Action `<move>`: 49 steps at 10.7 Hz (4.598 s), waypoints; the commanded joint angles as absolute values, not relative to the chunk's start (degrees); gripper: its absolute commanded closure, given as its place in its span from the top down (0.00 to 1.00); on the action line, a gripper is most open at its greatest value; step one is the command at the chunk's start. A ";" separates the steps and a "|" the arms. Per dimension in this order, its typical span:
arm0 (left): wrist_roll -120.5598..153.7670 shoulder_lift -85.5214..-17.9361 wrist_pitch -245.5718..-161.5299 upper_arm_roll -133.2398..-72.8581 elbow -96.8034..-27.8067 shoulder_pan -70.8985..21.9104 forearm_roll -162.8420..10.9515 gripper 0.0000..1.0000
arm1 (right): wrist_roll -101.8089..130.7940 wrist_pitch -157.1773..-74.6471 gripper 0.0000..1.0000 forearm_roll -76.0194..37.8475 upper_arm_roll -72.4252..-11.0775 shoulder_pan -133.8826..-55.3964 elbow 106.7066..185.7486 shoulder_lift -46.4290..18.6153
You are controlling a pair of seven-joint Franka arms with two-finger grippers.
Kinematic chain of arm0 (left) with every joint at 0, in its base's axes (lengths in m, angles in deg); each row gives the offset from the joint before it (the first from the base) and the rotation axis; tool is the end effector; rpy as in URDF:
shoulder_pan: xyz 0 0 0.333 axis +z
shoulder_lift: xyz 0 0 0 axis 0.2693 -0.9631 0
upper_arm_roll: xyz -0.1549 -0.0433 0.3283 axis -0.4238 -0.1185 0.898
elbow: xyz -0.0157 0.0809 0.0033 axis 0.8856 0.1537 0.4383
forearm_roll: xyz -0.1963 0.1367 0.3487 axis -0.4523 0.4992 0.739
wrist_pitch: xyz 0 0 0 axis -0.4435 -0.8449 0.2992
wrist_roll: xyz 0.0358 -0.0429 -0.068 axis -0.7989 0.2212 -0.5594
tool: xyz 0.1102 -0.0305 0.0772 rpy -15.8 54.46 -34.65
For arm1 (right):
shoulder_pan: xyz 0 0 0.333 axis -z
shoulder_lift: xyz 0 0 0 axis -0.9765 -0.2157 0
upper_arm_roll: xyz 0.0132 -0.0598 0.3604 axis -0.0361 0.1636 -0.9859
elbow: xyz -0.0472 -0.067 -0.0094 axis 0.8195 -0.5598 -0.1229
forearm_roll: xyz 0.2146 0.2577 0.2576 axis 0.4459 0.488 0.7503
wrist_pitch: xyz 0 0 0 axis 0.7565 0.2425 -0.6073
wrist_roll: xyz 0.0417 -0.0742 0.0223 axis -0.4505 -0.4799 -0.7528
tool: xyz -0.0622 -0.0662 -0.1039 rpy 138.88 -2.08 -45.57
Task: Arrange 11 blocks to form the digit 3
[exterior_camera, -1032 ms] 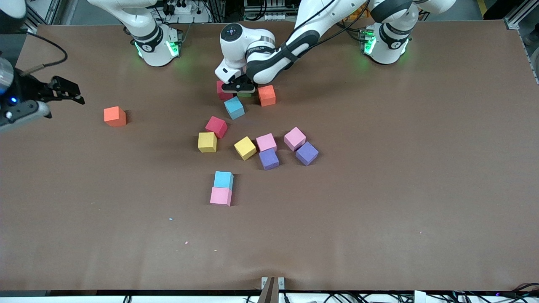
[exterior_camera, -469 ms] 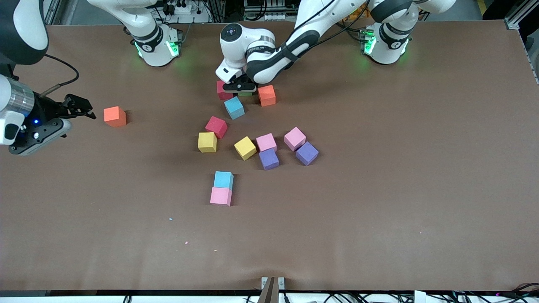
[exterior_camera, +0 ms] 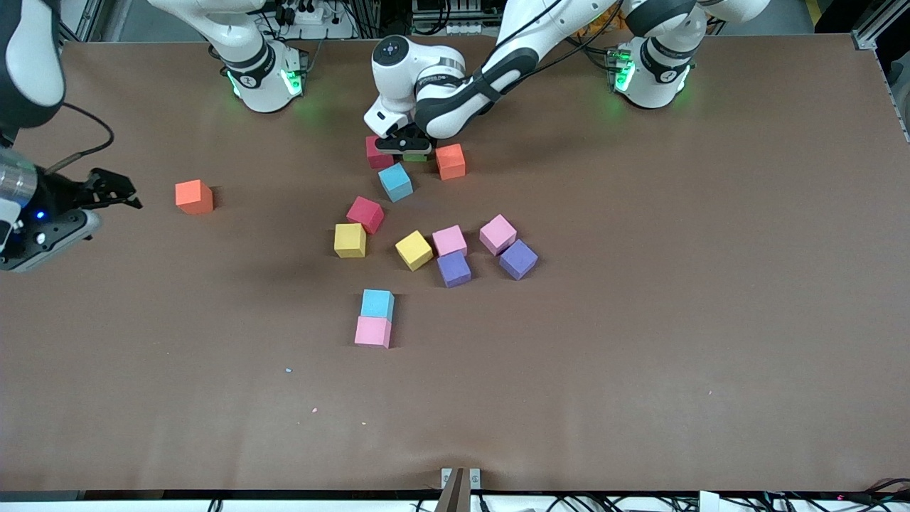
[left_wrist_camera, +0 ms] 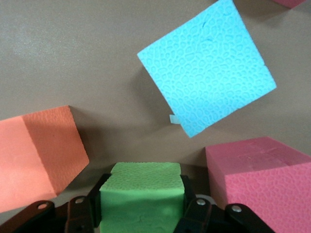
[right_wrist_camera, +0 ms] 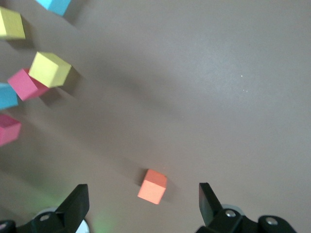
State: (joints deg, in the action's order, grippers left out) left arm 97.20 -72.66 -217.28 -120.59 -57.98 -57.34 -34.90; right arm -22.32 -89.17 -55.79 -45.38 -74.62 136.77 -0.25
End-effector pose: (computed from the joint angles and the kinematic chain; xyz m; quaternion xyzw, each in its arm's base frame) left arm 0.2319 -0.6927 0.1810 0.9995 -0.0297 -0.0123 0.0015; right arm 0.6258 -0.0500 0.5423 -0.9441 -0.3166 0.0849 0.0358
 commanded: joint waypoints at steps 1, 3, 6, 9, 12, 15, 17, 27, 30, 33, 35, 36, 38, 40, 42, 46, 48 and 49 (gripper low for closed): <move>95.85 -72.51 -216.29 -120.23 -60.59 -56.93 -32.50 0.67 | -24.78 -89.75 1.00 -55.41 -45.79 -74.29 134.39 -2.31; 97.24 -72.43 -216.29 -120.23 -60.42 -56.84 -32.68 1.00 | -16.13 -89.15 1.00 -53.57 -45.88 -74.55 135.09 -2.05; 97.08 -70.68 -216.12 -120.67 -59.80 -55.70 -33.47 1.00 | -5.29 -89.15 1.00 -52.15 -46.06 -79.37 137.81 -1.26; 96.46 -67.95 -211.83 -122.69 -57.61 -54.47 -35.82 1.00 | -2.54 -89.93 1.00 -52.42 -46.06 -80.53 142.19 0.58; 88.40 -64.08 -206.90 -122.78 -58.04 -50.79 -39.86 1.00 | 2.71 -94.58 1.00 -52.42 -46.23 -83.24 153.43 6.90; 82.52 -63.20 -206.97 -122.78 -61.55 -46.91 -40.32 1.00 | 8.88 -99.49 1.00 -52.77 -46.23 -89.21 165.63 13.75; 81.87 -61.71 -212.30 -122.78 -66.62 -45.42 -40.23 1.00 | 12.38 -103.29 1.00 -52.77 -46.32 -93.43 173.90 18.41; 82.93 -57.57 -227.80 -125.07 -82.91 -41.90 -39.62 1.00 | 34.54 -118.92 1.00 -49.26 -46.41 -112.68 189.83 22.22; 82.93 -57.75 -227.89 -125.07 -83.44 -41.81 -39.62 0.90 | 41.82 -126.56 1.00 -49.25 -46.41 -119.97 194.05 21.16; 82.93 -57.83 -227.80 -125.07 -82.83 -41.64 -39.62 0.39 | 50.60 -135.79 1.00 -49.25 -46.41 -126.56 197.06 16.96; 82.84 -58.01 -227.80 -125.07 -82.74 -41.64 -39.62 0.39 | 56.15 -141.94 1.00 -49.25 -46.41 -130.09 197.06 11.96; 81.71 -58.01 -227.80 -125.07 -82.57 -41.64 -39.53 0.40 | 57.22 -144.58 1.00 -49.25 -46.32 -131.23 197.06 9.58; 74.72 -58.01 -227.80 -125.07 -82.04 -41.64 -39.35 0.41 | 57.67 -146.89 1.00 -49.34 -46.23 -132.03 197.06 6.32; 66.53 -57.84 -227.80 -124.98 -81.60 -41.46 -39.36 0.42 | 57.58 -146.89 1.00 -49.43 -46.23 -132.03 197.15 5.96; 60.63 -57.57 -227.80 -124.98 -81.42 -41.11 -39.36 0.42 | 58.02 -147.59 1.00 -49.51 -46.23 -132.21 197.15 4.47; 44.02 -57.57 -227.80 -124.89 -81.42 -40.67 -39.36 0.41 | 60.65 -150.23 1.00 -49.43 -46.15 -134.14 197.94 2.09; 33.59 -57.66 -227.80 -124.19 -81.25 -40.58 -39.44 0.41 | 61.36 -150.15 0.22 -49.43 -46.15 -133.62 197.85 2.43; 29.09 -57.66 -227.80 -123.84 -80.72 -40.32 -39.97 0.41 | 61.45 -150.15 0.00 -49.43 -45.97 -132.66 197.76 2.96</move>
